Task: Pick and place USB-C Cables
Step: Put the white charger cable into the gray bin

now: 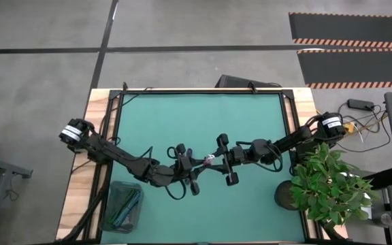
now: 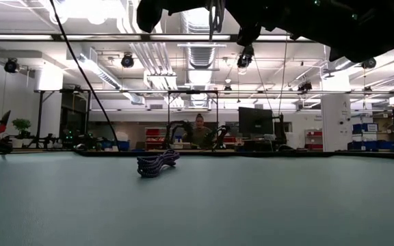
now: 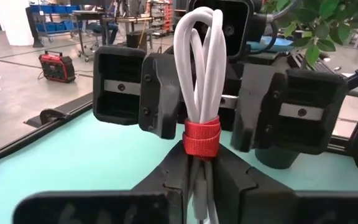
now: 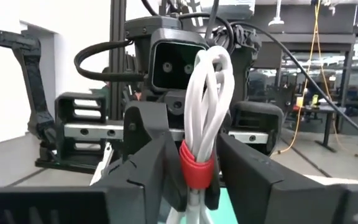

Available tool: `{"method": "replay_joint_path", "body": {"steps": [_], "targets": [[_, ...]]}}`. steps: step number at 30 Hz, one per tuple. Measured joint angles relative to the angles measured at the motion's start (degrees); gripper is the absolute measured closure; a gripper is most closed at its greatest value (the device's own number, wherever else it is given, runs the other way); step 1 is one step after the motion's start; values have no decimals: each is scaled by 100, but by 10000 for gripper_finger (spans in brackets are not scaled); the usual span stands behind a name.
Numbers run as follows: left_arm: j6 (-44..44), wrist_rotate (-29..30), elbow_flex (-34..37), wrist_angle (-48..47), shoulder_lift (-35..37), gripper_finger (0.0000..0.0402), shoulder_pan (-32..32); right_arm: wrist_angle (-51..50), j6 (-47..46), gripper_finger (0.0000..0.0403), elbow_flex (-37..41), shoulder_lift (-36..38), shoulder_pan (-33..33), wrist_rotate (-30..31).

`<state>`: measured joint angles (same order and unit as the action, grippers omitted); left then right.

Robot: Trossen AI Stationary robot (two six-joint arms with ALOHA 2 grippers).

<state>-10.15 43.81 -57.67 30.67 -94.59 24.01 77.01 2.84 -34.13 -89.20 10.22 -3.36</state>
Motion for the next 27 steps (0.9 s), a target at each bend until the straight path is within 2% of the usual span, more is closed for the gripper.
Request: {"method": "replay_joint_path", "body": {"steps": [5, 11, 13, 18, 24, 27], "targets": [[-273, 0, -27, -525, 137, 376, 0, -241, -76, 237, -11, 215, 0, 53], [-1623, -18, -396, -2636, 560, 376, 85, -941, -178, 218, -12, 774, -11, 224], [-2165, -183, -528, -3321, 667, 376, 126, -1235, -178, 216, -15, 1016, -11, 327], [-3996, -1257, -1043, -4914, 898, 376, 256, -1970, -66, 216, -15, 1645, -11, 660], [-6800, -3580, -1855, -7409, 938, 376, 571, -2658, -80, 216, -17, 2128, -11, 789], [-7884, -4306, -2178, -8188, 934, 376, 826, -2887, -144, 215, -17, 2219, -11, 788]]}}
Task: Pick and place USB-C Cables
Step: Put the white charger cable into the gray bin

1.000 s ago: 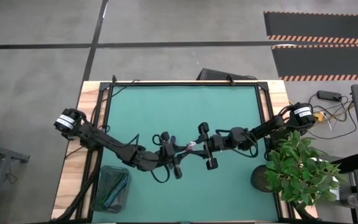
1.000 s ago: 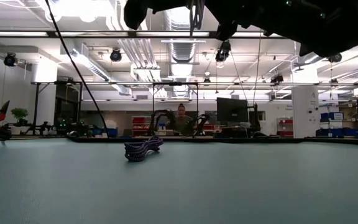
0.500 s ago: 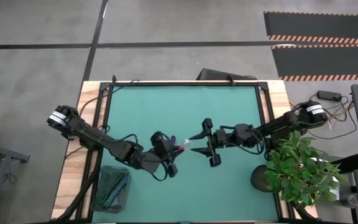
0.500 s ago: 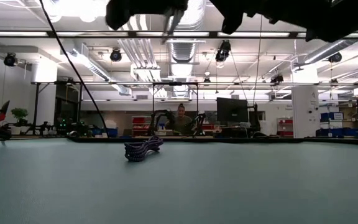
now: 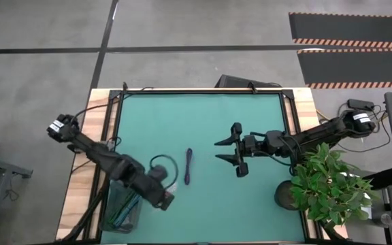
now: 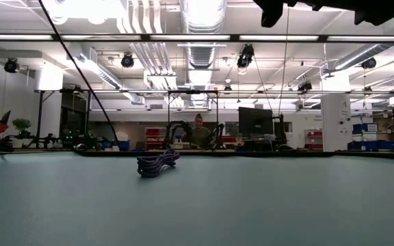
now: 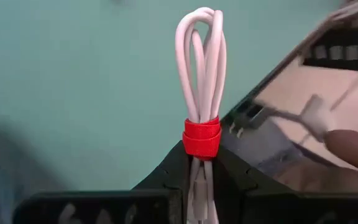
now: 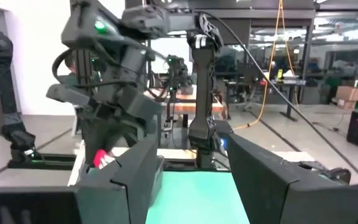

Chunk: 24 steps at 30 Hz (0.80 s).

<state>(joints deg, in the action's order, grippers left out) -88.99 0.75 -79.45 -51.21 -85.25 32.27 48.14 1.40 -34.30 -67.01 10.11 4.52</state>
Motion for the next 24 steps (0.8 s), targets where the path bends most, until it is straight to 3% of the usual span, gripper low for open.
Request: {"method": "replay_joint_path", "body": {"steps": [13, 24], "targets": [[-3099, -998, -152, -2188, -7, 372, 1281, -175, -84, 216, 0, 73, 0, 0], [-3338, -1260, 10, -2602, -132, 374, 1496, -174, -77, 216, 0, 79, 0, 2]]}}
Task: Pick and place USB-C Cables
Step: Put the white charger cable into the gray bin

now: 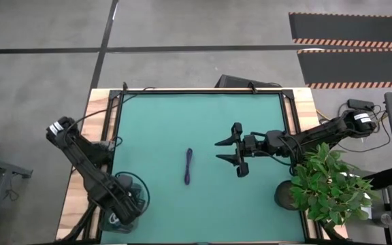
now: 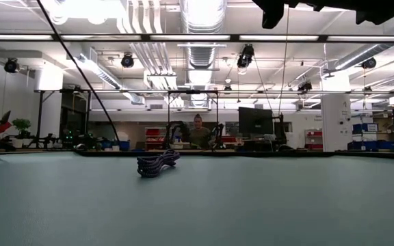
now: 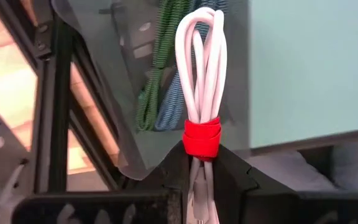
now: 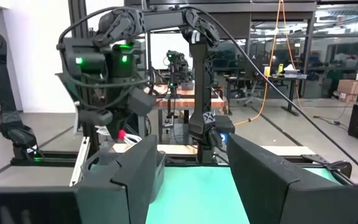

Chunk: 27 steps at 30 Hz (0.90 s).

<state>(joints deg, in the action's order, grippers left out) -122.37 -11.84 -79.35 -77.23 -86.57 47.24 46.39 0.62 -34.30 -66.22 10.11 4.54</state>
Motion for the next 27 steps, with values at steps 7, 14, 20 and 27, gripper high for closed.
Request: {"method": "replay_joint_path", "body": {"steps": [7, 14, 20, 27], "targets": [[16, -150, 379, -44, -292, 374, 84, -57, 0, 216, 0, 0, 0, 0], [208, -165, 833, -19, -527, 373, 84, -71, 15, 216, 0, 0, 0, 2], [472, -189, 1006, 65, -656, 369, 90, -127, 92, 215, 0, 0, 0, 9], [468, -205, 1029, 247, -657, 368, 175, -132, 54, 215, 0, 0, 0, 9]]}}
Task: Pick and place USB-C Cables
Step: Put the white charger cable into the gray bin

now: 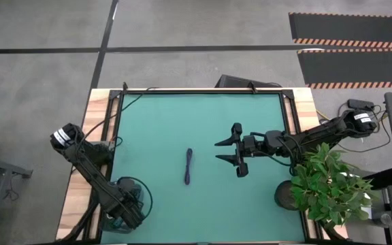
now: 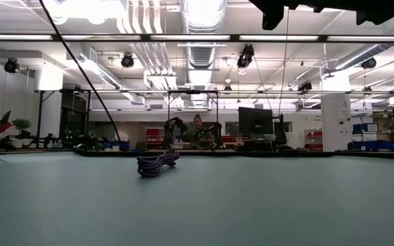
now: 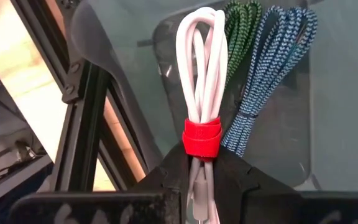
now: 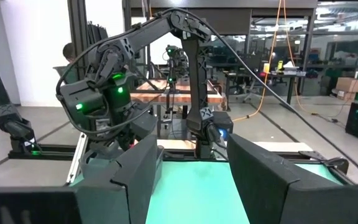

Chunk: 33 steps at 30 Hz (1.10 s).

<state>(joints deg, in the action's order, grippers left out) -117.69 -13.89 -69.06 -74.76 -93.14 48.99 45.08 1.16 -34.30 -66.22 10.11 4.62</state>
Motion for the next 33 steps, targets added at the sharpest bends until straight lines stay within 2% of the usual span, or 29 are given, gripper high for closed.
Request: {"method": "replay_joint_path", "body": {"steps": [16, 33], "targets": [[-31, 6, 301, 285, -98, 366, 108, -165, -115, 216, 0, 0, 0, 0], [-46, 28, 307, 343, -257, 366, 301, -222, -115, 216, 0, 0, 0, -2]]}}
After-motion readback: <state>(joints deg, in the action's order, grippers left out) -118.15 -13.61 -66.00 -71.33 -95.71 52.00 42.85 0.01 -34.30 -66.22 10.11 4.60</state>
